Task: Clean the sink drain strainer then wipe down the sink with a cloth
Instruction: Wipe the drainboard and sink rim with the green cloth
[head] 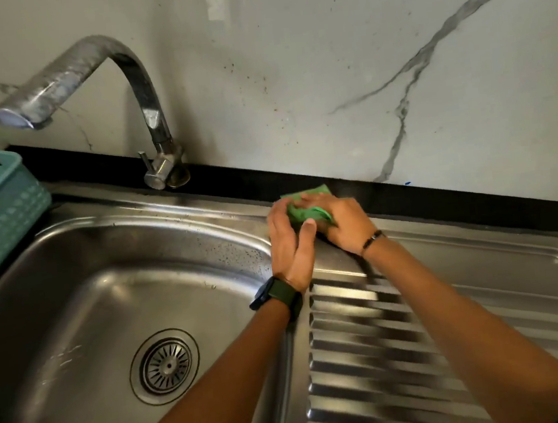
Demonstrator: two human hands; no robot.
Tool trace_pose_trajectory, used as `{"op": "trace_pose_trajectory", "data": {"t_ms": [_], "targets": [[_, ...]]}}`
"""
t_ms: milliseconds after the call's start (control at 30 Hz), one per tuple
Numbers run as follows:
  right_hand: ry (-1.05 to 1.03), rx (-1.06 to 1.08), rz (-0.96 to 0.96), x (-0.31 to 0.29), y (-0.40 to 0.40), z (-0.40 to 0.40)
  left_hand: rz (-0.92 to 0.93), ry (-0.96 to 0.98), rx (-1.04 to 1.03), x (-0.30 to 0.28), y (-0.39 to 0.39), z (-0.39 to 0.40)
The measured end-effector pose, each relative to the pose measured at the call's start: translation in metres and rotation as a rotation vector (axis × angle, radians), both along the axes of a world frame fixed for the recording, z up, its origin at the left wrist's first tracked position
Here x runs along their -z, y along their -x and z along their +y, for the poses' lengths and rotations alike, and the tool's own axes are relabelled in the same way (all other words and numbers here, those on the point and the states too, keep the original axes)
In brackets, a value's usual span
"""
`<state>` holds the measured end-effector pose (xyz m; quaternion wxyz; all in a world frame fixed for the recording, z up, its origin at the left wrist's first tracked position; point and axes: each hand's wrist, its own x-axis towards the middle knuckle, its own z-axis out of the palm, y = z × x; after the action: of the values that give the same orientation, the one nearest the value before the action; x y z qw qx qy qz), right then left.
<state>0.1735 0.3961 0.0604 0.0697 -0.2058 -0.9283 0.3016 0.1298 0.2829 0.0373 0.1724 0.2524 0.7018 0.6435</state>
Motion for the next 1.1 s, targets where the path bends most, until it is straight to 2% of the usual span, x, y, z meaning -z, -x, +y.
{"op": "trace_pose_trajectory", "data": {"t_ms": [100, 200, 300, 433, 533, 700, 933, 1000, 1100], "targets": [[0.008, 0.088, 0.040, 0.002, -0.065, -0.004, 0.070, 0.133, 0.129, 0.008, -0.021, -0.010], [0.030, 0.120, 0.045, 0.012, -0.122, -0.027, 0.136, 0.138, 0.133, 0.012, -0.048, -0.024], [-0.057, -0.059, -0.030, 0.017, -0.144, -0.046, -0.032, 0.074, 0.031, 0.005, -0.055, -0.029], [-0.238, -0.201, -0.194, 0.025, -0.121, -0.041, -0.240, -0.074, -0.088, -0.001, -0.053, -0.030], [-0.310, -0.262, -0.237, 0.031, -0.082, -0.036, -0.251, -0.114, -0.097, 0.000, -0.051, -0.030], [-0.352, -0.430, -0.157, 0.019, -0.001, -0.043, -0.189, -0.158, -0.168, 0.004, -0.050, -0.026], [-0.315, -0.286, -0.203, 0.012, -0.006, -0.054, -0.110, -0.085, -0.242, 0.004, -0.050, -0.026], [-0.327, -0.300, -0.142, 0.025, -0.003, -0.053, -0.128, -0.075, -0.223, 0.003, -0.051, -0.028], [-0.325, -0.216, -0.165, 0.027, -0.033, -0.051, -0.181, -0.049, -0.191, 0.001, -0.052, -0.030]]}}
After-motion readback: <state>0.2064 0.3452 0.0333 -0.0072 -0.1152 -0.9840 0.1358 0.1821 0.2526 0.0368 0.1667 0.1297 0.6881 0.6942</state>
